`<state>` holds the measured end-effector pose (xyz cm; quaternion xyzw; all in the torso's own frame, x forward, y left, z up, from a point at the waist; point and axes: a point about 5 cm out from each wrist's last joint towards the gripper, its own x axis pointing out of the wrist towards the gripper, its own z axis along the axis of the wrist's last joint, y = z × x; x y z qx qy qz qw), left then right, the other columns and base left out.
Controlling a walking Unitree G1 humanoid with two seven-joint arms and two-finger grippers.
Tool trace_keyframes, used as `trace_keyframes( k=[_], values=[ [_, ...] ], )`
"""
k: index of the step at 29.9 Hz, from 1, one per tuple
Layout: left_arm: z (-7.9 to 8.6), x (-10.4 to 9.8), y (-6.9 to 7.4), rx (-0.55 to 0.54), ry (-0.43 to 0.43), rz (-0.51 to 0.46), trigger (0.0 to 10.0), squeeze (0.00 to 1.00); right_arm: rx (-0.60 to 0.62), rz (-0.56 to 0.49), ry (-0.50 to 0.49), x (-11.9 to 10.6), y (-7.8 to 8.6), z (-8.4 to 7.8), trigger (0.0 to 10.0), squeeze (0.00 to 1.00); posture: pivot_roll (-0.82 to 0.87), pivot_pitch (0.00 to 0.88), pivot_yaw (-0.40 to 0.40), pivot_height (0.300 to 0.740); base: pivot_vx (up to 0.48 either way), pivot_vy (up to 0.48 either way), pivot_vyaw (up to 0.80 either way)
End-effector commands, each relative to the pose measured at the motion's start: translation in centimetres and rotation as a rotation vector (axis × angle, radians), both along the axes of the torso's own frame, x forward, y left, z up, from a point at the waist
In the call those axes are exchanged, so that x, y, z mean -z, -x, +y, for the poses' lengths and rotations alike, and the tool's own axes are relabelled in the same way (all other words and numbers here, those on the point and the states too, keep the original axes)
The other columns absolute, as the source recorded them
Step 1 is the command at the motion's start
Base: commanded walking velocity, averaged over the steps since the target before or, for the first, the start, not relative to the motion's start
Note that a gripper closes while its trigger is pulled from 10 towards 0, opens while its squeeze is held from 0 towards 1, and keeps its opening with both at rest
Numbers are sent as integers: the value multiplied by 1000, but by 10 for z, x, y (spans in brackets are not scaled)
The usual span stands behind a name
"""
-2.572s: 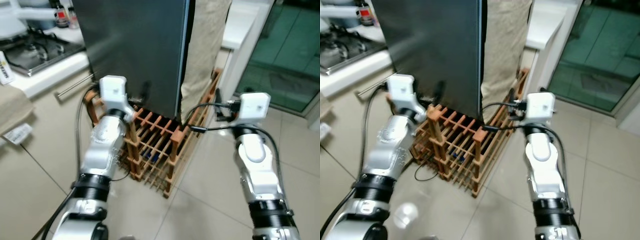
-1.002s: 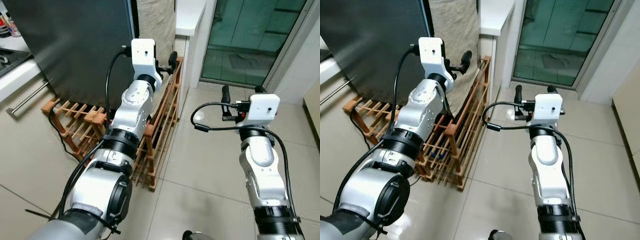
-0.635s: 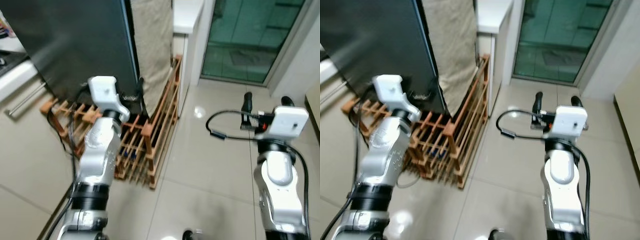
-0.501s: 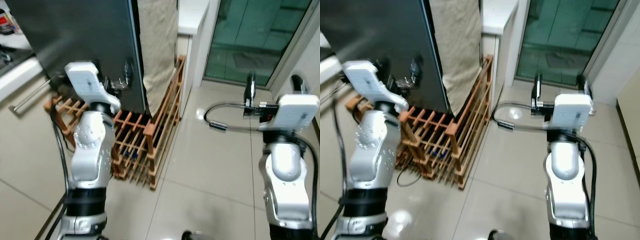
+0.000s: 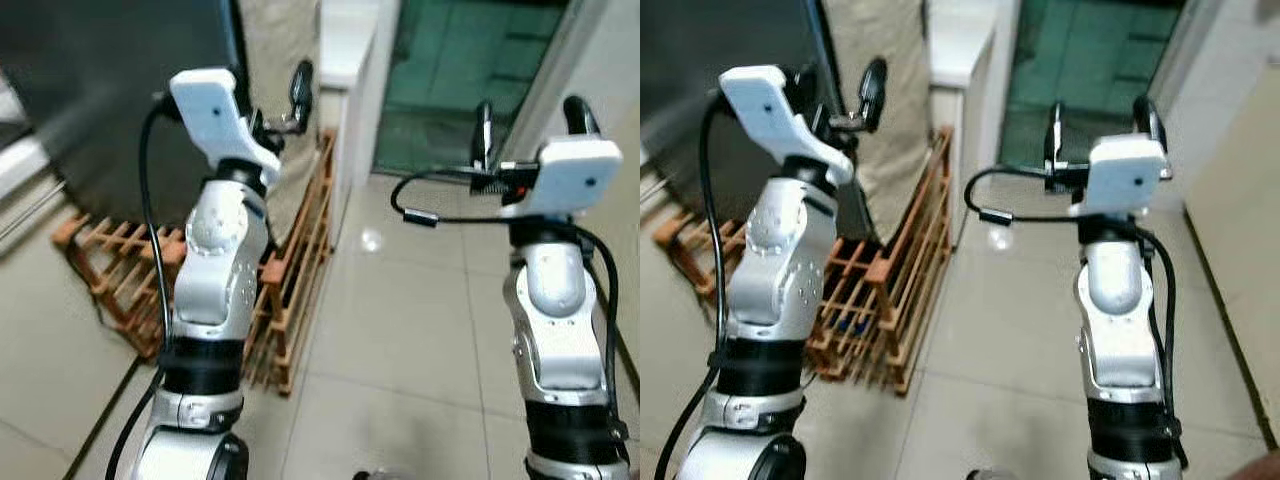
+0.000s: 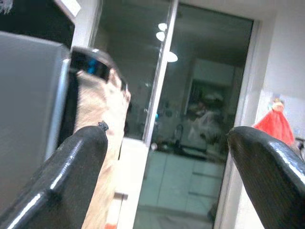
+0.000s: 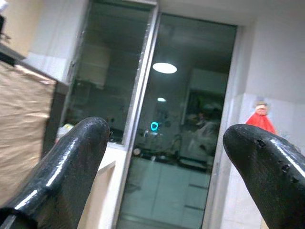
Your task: Restocking fridge
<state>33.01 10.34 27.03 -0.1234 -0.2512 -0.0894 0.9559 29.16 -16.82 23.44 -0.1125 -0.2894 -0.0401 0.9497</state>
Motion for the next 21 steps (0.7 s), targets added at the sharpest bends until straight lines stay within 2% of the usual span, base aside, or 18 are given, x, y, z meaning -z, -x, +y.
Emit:
trace_keyframes(
  k=[1,7,10,12,15,21],
  values=[
    [0,1,-3,-7,10,23,10000,0,-2,3,-6,0,-4,0,10000,31,-126,0,17,740,480,0,0],
    [5,4,-6,-37,31,55,10000,0,-14,26,-18,4,-8,2,10000,35,-116,0,16,740,480,0,0],
    [13,5,-7,-84,68,69,10000,0,-22,41,-24,6,-11,2,10000,35,-111,0,13,740,410,0,0],
    [14,7,-8,-91,58,77,10000,0,-29,46,-23,7,-12,2,10000,31,-108,0,11,740,0,0,0],
    [16,10,-10,-101,-24,78,10000,0,-35,55,-20,9,-14,3,10000,31,-105,0,9,740,0,0,0],
    [17,8,-8,-96,-104,29,10000,0,-42,67,-21,13,-14,5,10000,31,-101,0,12,740,0,0,0]
  ],
)
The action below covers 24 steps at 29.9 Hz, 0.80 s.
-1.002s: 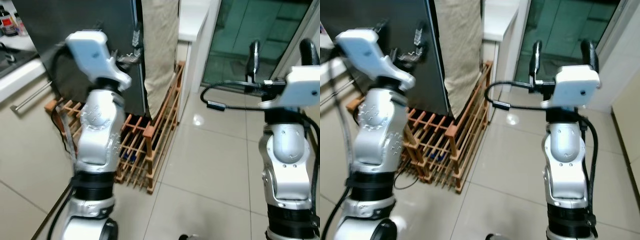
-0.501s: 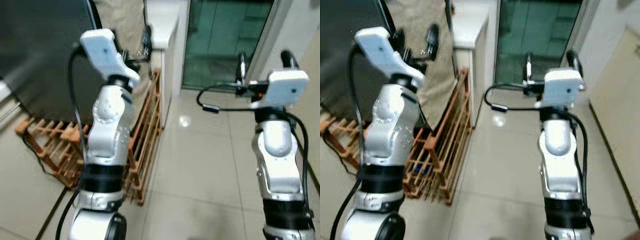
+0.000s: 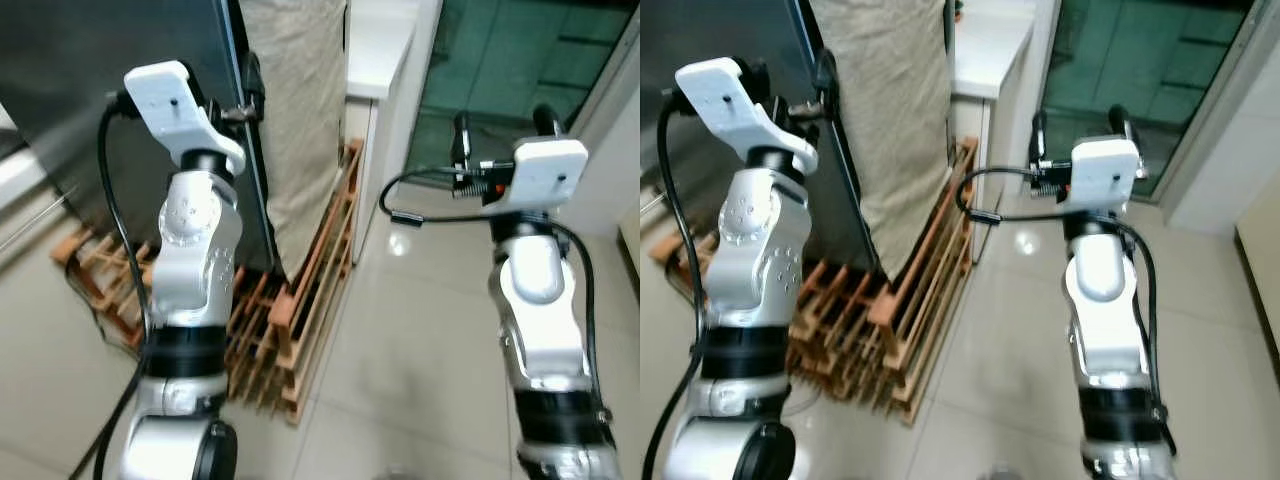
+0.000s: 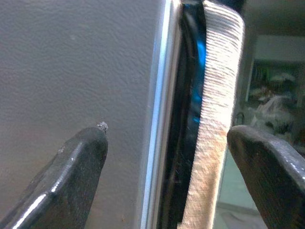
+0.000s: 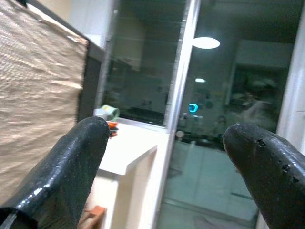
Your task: Restocking fridge
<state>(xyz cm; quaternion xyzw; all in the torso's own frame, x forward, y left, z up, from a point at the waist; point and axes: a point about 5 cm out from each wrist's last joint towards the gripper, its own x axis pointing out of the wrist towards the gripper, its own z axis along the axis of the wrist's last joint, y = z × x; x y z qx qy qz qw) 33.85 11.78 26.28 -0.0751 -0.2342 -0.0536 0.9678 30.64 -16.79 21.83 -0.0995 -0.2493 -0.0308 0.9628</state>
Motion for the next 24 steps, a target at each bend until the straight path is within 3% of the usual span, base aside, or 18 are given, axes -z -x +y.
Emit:
trace_keyframes(
  k=[1,10,16,20,24],
  values=[
    [3,0,0,2,-25,-8,10000,0,-25,-17,2,-3,1,5,10000,31,-101,0,12,740,0,0,0],
    [-12,3,-1,75,-74,5,10000,0,-19,-8,-6,2,2,5,10000,35,-104,0,25,740,0,427,0],
    [-21,10,-5,131,-119,67,10000,0,-6,1,-13,6,2,3,10000,39,-106,0,32,740,0,0,0],
    [-21,13,-6,139,-104,82,10000,0,-1,7,-14,8,2,2,10000,39,-108,0,37,740,0,0,0],
    [-22,20,-7,150,-89,119,10000,0,12,38,-11,15,2,-1,10000,47,-107,0,42,740,0,0,-616]
  ],
)
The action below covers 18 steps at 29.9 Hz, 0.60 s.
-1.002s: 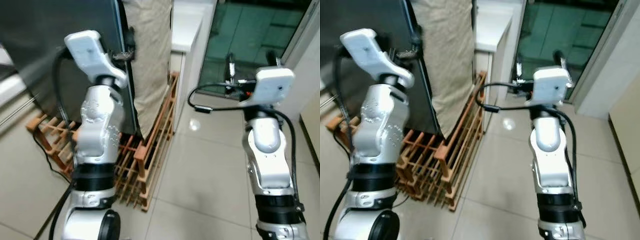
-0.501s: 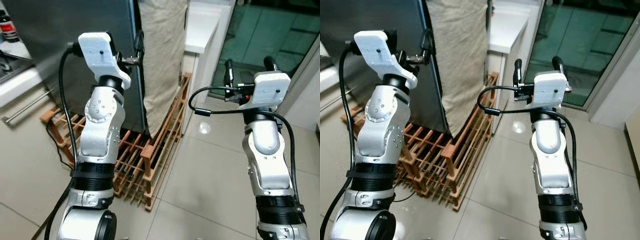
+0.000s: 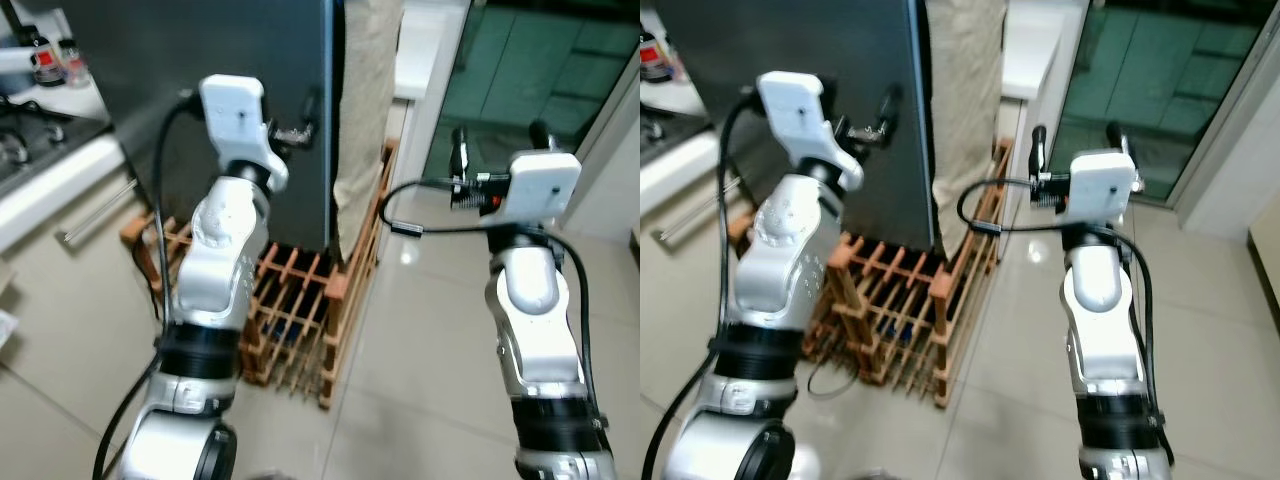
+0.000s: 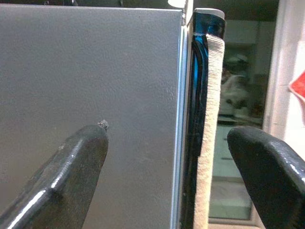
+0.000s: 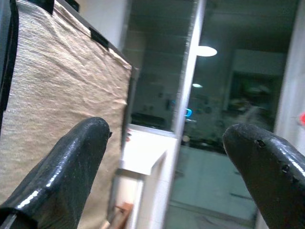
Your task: Restocking fridge
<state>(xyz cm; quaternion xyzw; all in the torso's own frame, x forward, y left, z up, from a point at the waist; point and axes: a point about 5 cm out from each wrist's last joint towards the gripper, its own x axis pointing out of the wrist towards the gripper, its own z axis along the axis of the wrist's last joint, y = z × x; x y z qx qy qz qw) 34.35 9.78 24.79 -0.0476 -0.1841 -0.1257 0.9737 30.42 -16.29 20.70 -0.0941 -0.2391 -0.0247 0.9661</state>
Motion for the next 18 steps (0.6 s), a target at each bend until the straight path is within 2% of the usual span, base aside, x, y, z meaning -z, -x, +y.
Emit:
trace_keyframes(
  k=[1,5,7,11,16,18],
  values=[
    [-2,6,-1,15,7,42,10000,0,26,18,-4,5,0,-7,10000,47,-107,0,44,740,0,0,-781],
    [-3,15,-3,2,-14,88,10000,0,34,17,-6,6,1,-8,10000,47,-110,0,45,740,0,0,-663],
    [-6,26,-7,-7,-13,148,10000,0,38,19,-3,8,1,-9,10000,47,-114,0,45,740,0,0,0],
    [-8,33,-13,-11,1,194,10000,0,43,36,-9,11,1,-10,10000,43,-123,0,46,740,0,0,0],
    [-18,37,-22,-1,-13,220,10000,0,42,79,-35,20,3,-10,10000,43,-133,12,47,740,0,0,0],
    [-15,37,-23,-9,-22,219,10000,0,38,89,-35,22,5,-10,10000,43,-145,12,58,740,0,0,0]
  ],
)
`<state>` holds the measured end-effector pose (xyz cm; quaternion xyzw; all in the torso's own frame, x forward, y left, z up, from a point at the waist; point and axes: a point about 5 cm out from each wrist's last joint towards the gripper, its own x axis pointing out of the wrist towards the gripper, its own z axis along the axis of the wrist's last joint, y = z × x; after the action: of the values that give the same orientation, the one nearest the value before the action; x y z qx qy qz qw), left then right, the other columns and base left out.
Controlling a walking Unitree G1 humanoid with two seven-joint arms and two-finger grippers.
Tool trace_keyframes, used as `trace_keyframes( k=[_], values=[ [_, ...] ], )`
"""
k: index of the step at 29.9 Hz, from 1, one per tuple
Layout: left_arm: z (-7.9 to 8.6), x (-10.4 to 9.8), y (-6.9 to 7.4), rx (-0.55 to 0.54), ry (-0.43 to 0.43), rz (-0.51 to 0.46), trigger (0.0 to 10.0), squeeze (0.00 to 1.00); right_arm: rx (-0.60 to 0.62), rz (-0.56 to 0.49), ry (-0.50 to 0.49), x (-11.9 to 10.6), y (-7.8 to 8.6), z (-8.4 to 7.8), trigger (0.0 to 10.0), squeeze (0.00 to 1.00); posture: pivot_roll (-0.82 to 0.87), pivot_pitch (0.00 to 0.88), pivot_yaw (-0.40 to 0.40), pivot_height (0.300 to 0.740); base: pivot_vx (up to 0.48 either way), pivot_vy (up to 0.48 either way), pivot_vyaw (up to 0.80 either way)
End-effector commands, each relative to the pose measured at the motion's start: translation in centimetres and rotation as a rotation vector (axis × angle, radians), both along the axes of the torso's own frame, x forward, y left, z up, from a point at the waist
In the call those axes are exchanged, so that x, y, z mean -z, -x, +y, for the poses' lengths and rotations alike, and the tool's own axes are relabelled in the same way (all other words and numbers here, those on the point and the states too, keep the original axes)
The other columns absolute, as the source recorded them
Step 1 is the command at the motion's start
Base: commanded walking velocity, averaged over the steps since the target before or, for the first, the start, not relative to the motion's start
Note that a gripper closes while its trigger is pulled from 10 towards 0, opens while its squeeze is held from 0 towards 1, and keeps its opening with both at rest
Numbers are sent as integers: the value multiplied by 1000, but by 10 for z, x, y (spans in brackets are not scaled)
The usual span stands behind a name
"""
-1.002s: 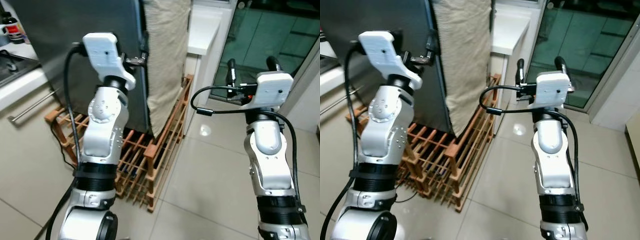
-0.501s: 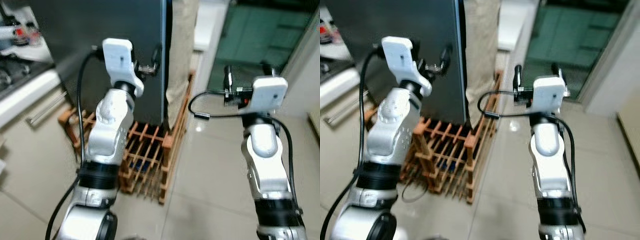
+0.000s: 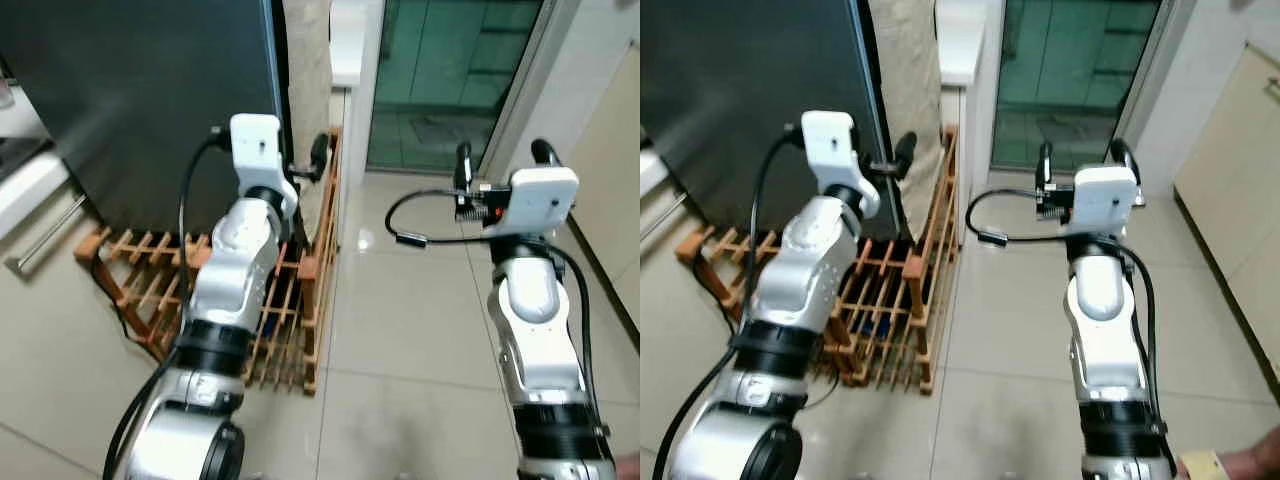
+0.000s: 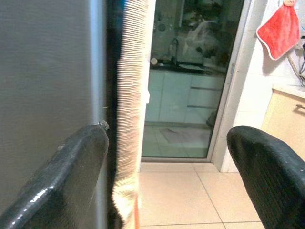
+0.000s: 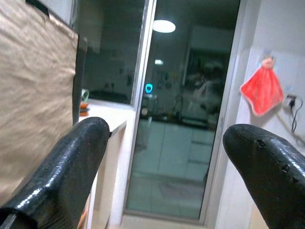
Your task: Restocking fridge
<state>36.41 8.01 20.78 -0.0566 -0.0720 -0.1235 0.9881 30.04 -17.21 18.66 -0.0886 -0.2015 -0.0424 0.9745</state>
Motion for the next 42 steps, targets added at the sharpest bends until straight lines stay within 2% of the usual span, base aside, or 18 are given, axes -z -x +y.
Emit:
trace_keyframes(
  k=[1,3,4,5,6,7,8,9,11,12,16,22,24,28,34,42],
  values=[
    [5,-3,-3,-19,-20,-9,10000,0,-3,20,-11,3,2,0,10000,43,-145,12,58,740,0,0,0],
    [18,-3,1,-30,-14,-29,10000,0,-2,16,-9,3,6,-1,10000,39,-153,9,66,740,0,0,0],
    [31,-9,10,-64,34,-80,10000,0,18,-26,41,-4,11,-2,10000,35,-148,4,64,740,0,0,0],
    [38,-29,25,-72,46,-213,10000,0,17,-142,111,-28,20,1,10000,39,-145,5,57,740,0,0,0],
    [38,-29,25,-72,46,-213,10000,0,17,-142,111,-28,20,1,10000,39,-145,5,57,740,0,0,0],
    [42,-42,37,-74,50,-309,10000,0,15,-225,159,-45,27,4,10000,39,-144,1,51,740,0,0,0],
    [42,-42,37,-74,50,-309,10000,0,15,-225,159,-45,27,4,10000,39,-144,1,51,740,0,0,0],
    [42,-73,51,-116,97,-447,10000,0,35,-355,163,-81,34,1,10000,39,-139,0,21,740,0,0,0],
    [43,-79,49,-152,119,-462,10000,0,44,-372,148,-89,32,-3,10000,43,-139,0,14,740,0,0,0],
    [42,-74,40,-215,90,-433,10000,0,46,-364,135,-91,25,-8,10000,39,-136,0,3,740,0,0,0],
    [32,-62,32,-167,102,-366,10000,0,48,-295,97,-79,15,-13,10000,39,-136,0,0,740,0,0,0],
    [28,-60,35,-129,156,-349,10000,0,19,-263,104,-71,11,-4,10000,39,-137,0,11,740,224,0,0],
    [30,-64,32,-155,172,-358,10000,0,-2,-254,105,-70,8,2,10000,39,-136,0,17,740,444,0,0],
    [35,-66,27,-185,191,-357,10000,0,-5,-248,105,-68,6,1,10000,39,-135,0,13,740,425,68,0],
    [34,-66,27,-186,208,-353,10000,0,-4,-241,108,-67,5,-1,10000,43,-135,0,14,740,352,324,0],
    [45,-62,26,-252,235,-327,10000,0,-23,-233,102,-64,5,3,10000,43,-134,0,12,740,0,0,0]
  ],
)
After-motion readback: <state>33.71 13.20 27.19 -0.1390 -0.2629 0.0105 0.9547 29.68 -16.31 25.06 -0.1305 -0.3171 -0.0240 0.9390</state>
